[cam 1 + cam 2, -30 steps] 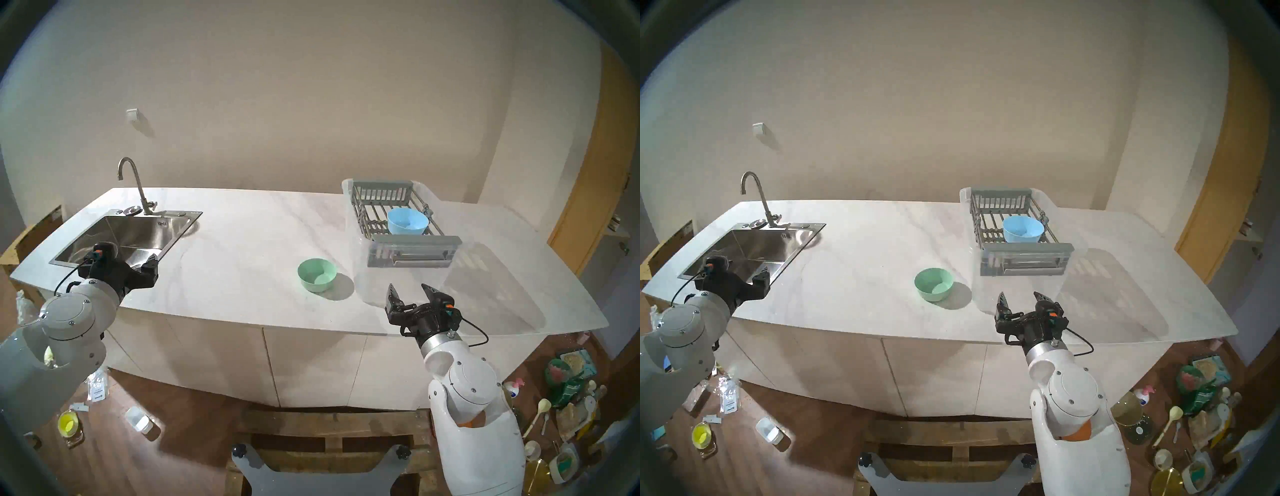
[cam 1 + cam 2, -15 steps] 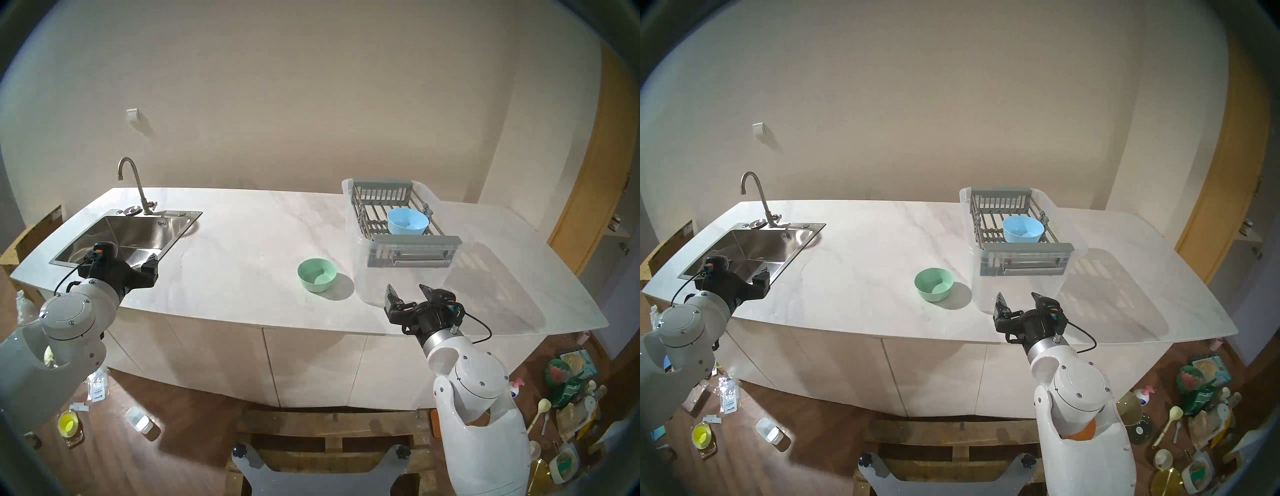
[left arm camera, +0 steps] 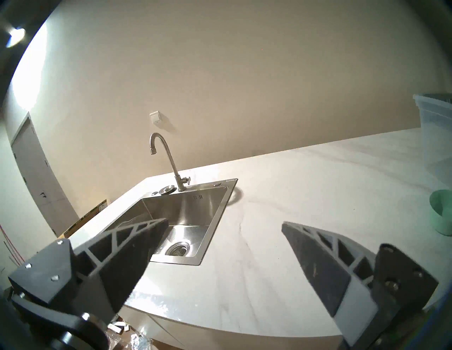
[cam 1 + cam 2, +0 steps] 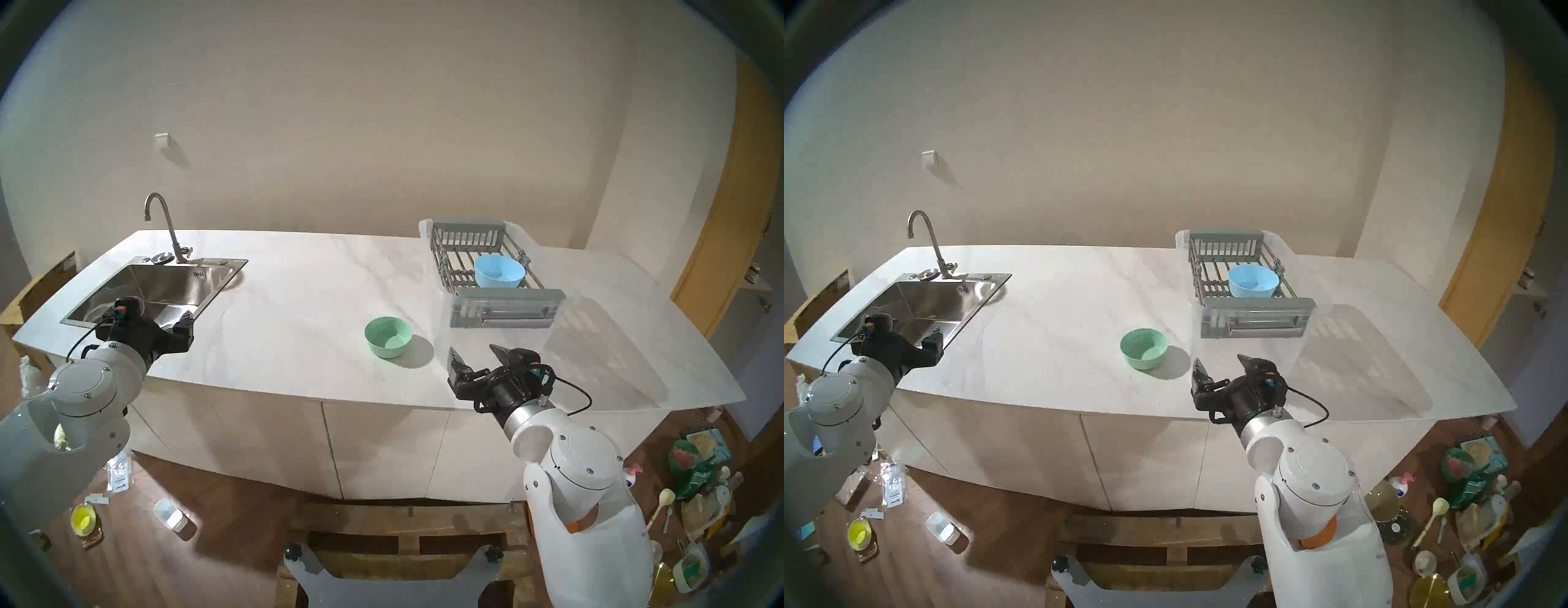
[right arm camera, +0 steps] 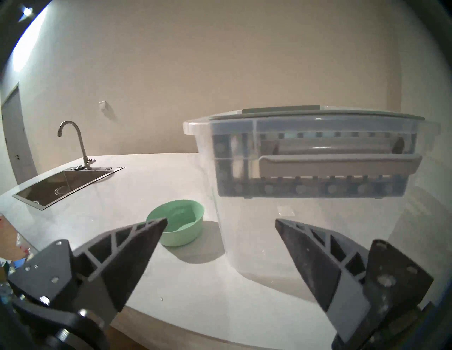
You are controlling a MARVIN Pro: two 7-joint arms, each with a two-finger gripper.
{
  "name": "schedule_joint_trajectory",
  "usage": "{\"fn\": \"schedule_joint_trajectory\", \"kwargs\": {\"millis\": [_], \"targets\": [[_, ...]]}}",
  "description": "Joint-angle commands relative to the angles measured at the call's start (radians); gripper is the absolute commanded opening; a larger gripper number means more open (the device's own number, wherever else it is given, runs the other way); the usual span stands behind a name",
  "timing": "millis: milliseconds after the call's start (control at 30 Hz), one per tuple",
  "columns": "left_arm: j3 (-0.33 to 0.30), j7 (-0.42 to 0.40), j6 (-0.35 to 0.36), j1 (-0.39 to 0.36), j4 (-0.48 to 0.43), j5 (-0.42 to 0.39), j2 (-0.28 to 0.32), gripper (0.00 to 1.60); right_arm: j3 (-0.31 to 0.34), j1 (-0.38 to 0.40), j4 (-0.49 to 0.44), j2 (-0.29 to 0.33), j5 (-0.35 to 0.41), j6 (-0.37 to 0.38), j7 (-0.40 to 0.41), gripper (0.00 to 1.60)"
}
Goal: Place the plate or bowl neatly into the plate slot of the drying rack
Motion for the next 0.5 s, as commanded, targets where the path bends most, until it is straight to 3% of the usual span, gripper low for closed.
{"fn": "schedule_joint_trajectory", "kwargs": {"millis": [0, 467], "targets": [[-0.018, -0.003, -0.01, -0.01, -0.015, 0.008, 0.004, 1.6, -0.034, -0.003, -0.044, -0.006, -0.014, 0.01, -0.007, 1.6], [-0.018, -0.002, -0.009, -0.011, -0.015, 0.008, 0.004, 1.6, -0.161, 0.02, -0.054, 0.022, -0.045, 0.021, -0.023, 1.6]]}}
